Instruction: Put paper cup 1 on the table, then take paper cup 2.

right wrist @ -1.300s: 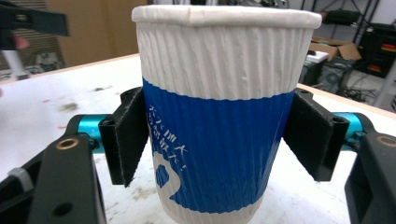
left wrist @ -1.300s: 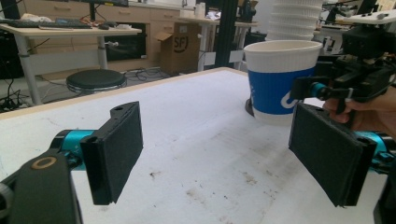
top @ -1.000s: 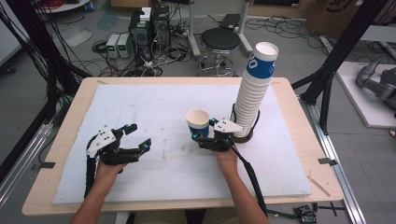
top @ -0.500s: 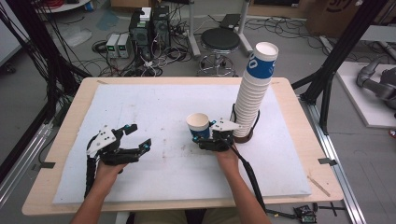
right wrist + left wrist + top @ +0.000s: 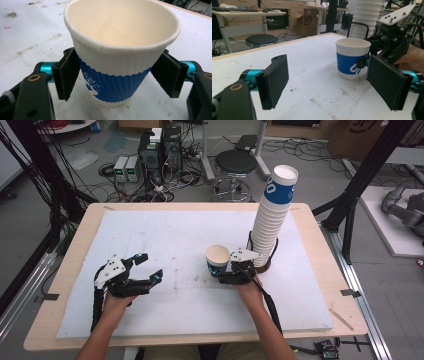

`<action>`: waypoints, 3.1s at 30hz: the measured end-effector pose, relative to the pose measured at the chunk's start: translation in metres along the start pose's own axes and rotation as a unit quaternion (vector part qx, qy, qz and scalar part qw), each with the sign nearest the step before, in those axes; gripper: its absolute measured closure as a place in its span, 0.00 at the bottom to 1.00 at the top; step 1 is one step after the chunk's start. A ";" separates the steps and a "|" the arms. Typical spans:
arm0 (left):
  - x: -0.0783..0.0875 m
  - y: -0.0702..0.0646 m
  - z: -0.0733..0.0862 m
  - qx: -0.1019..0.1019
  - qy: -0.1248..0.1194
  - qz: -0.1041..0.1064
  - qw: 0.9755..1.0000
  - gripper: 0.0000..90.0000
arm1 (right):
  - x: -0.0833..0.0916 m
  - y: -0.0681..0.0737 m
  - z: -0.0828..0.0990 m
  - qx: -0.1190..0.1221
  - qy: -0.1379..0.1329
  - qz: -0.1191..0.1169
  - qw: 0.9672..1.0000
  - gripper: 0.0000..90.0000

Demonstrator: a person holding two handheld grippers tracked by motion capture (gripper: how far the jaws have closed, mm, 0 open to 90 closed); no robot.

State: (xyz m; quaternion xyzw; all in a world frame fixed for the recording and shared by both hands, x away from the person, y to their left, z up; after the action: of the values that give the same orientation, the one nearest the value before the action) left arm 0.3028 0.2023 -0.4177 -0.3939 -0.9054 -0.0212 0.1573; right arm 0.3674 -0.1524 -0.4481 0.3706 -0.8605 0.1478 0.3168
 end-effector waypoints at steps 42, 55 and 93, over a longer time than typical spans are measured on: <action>0.002 -0.001 -0.003 0.015 -0.015 0.021 1.000 0.18 | 0.124 -0.029 0.044 0.018 -0.079 -0.012 0.997 0.22; 0.004 0.001 -0.002 0.018 -0.019 0.016 1.000 0.18 | 0.160 -0.039 0.064 -0.005 -0.098 0.021 0.995 0.22; -0.003 -0.004 -0.003 0.013 -0.010 0.027 1.000 0.18 | 0.210 -0.053 -0.001 -0.007 -0.094 0.010 0.995 0.22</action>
State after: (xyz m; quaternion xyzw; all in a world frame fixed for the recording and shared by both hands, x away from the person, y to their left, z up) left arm 0.3022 0.1970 -0.4155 -0.4160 -0.8962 -0.0010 0.1540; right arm 0.2961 -0.3028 -0.3087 0.3716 -0.8914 0.1091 0.2354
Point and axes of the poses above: each handheld gripper's, and its own axes: x roughly backward along the jaws, z roughly out of its underside, y roughly to its left, the point moved 1 cm from there along -x, roughly forward along the jaws, and after that the axes turned 11 degrees about y, right-handed, at the moved point
